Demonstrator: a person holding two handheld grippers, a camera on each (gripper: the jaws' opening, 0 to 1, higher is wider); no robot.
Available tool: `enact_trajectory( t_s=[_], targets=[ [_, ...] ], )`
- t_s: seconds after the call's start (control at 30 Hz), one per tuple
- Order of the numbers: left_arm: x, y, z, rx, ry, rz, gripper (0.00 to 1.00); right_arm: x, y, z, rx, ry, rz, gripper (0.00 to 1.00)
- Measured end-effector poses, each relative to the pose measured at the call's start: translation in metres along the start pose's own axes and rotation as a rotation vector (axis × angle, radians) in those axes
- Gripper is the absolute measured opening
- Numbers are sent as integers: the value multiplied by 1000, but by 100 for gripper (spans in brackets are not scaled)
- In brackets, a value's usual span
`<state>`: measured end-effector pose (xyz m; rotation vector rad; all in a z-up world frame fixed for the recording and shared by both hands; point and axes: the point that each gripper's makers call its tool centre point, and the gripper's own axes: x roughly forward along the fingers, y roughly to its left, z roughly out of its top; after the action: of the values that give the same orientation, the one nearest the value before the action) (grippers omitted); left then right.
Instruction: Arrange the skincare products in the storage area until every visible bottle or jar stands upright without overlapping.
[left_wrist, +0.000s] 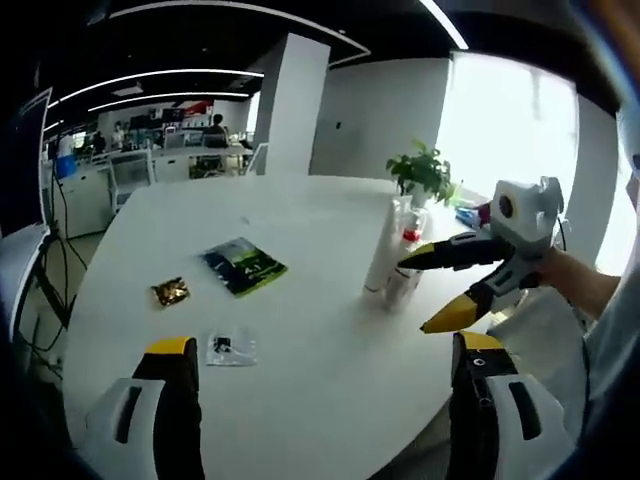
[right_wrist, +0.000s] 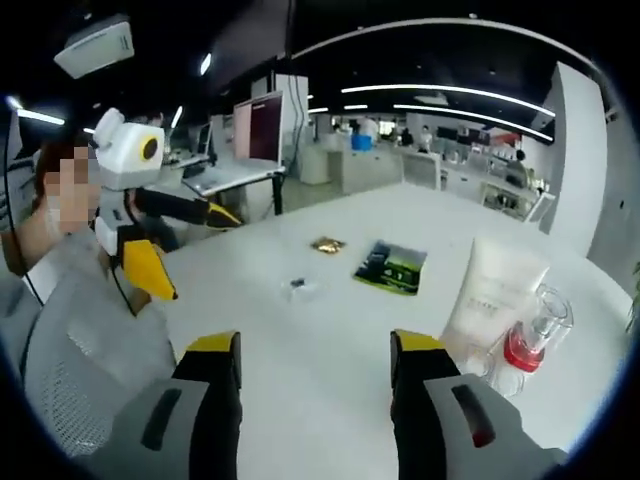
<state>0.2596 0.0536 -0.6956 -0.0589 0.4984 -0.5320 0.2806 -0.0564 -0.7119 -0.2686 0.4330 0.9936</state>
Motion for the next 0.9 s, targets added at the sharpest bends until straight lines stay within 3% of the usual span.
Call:
enact_trajectory(
  t_s=[0.13,0.3,0.43,0.57,0.67,0.8,0.9],
  targets=[
    [2,3,-1,-3,9,7,98,5,0,-1,21,-17,19,57],
    [6,9,-1,-16,16,7,97,15,5,-4,36,-23,52,63],
    [10,17,1,-4,25,13,95,20,9,-3,58,-39,67,60],
    [18,32,9,-16,10,25,95,23,6,-4,54,-53,56,43],
    [25,39,15,-20,-3,27,92,27,8,-7,75,-50,73,44],
    [36,43,20,-8,3,12,88,27,11,-17,119,-39,81,36],
    [45,44,26,-16,-16,-13,86,28,9,-15,102,-50,76,31]
  ],
)
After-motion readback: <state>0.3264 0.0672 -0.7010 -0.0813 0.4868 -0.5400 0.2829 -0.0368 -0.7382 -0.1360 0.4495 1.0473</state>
